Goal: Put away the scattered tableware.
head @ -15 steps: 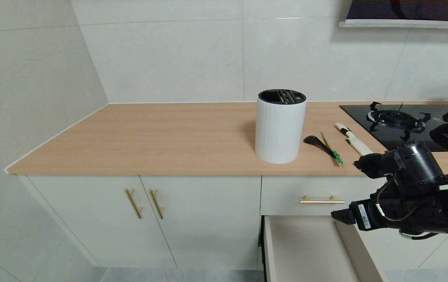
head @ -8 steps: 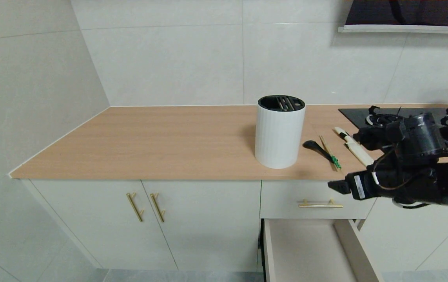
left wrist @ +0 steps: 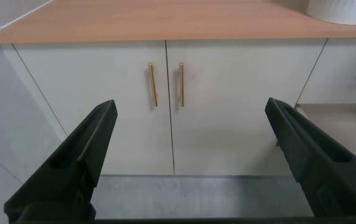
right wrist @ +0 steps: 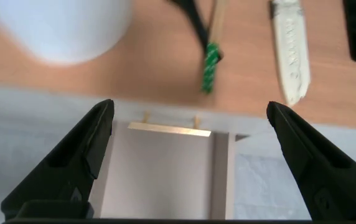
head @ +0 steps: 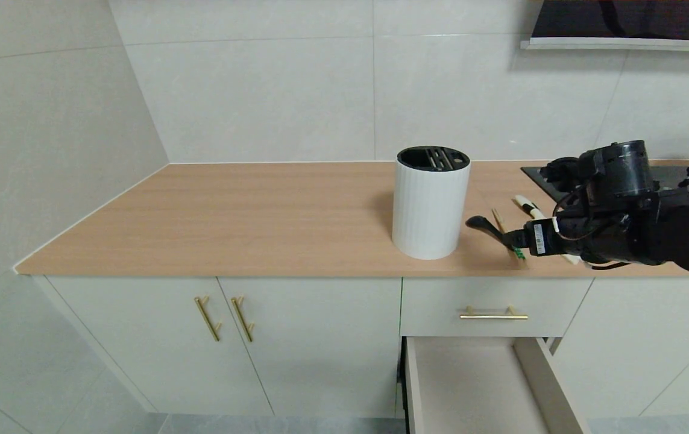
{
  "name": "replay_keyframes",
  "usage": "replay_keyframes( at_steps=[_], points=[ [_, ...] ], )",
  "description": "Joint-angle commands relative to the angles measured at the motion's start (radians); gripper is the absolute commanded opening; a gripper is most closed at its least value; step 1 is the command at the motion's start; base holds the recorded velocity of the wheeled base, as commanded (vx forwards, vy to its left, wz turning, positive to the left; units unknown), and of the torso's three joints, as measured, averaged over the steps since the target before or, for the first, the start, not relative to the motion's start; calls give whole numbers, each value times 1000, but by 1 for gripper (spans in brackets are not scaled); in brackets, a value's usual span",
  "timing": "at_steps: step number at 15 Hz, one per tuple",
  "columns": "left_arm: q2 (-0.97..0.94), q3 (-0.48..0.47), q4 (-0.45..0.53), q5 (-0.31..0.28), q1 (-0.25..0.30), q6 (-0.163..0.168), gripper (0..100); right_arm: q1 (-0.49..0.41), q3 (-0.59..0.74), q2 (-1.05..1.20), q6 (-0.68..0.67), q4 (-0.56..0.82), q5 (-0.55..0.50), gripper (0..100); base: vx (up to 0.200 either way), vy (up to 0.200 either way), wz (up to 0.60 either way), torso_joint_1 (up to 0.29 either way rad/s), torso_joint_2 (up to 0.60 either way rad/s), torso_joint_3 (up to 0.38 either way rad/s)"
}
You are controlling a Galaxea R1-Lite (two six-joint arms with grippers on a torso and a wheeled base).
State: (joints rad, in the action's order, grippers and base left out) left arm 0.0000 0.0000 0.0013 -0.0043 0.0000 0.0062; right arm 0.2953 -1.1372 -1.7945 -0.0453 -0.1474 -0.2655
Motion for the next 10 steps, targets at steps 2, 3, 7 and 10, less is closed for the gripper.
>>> replay_keyframes(
  at_steps=[2, 3, 7, 10],
  points=[
    [0, 0, -1, 0, 0, 0, 100, -44, -32, -131, -4, -30, 0, 100, 0, 0, 0, 0, 0, 0],
    [0, 0, 0, 0, 0, 0, 100, -44, -42, -161, -7, -32, -1, 100, 0, 0, 0, 0, 0, 0],
    [0, 0, 0, 0, 0, 1, 100, -47, -73, -246, -25, -78, -1, 100, 0, 0, 0, 0, 0, 0],
    [0, 0, 0, 0, 0, 1, 100, -56, -130, -307, -90, -86, -20, 100, 0, 0, 0, 0, 0, 0]
  ],
)
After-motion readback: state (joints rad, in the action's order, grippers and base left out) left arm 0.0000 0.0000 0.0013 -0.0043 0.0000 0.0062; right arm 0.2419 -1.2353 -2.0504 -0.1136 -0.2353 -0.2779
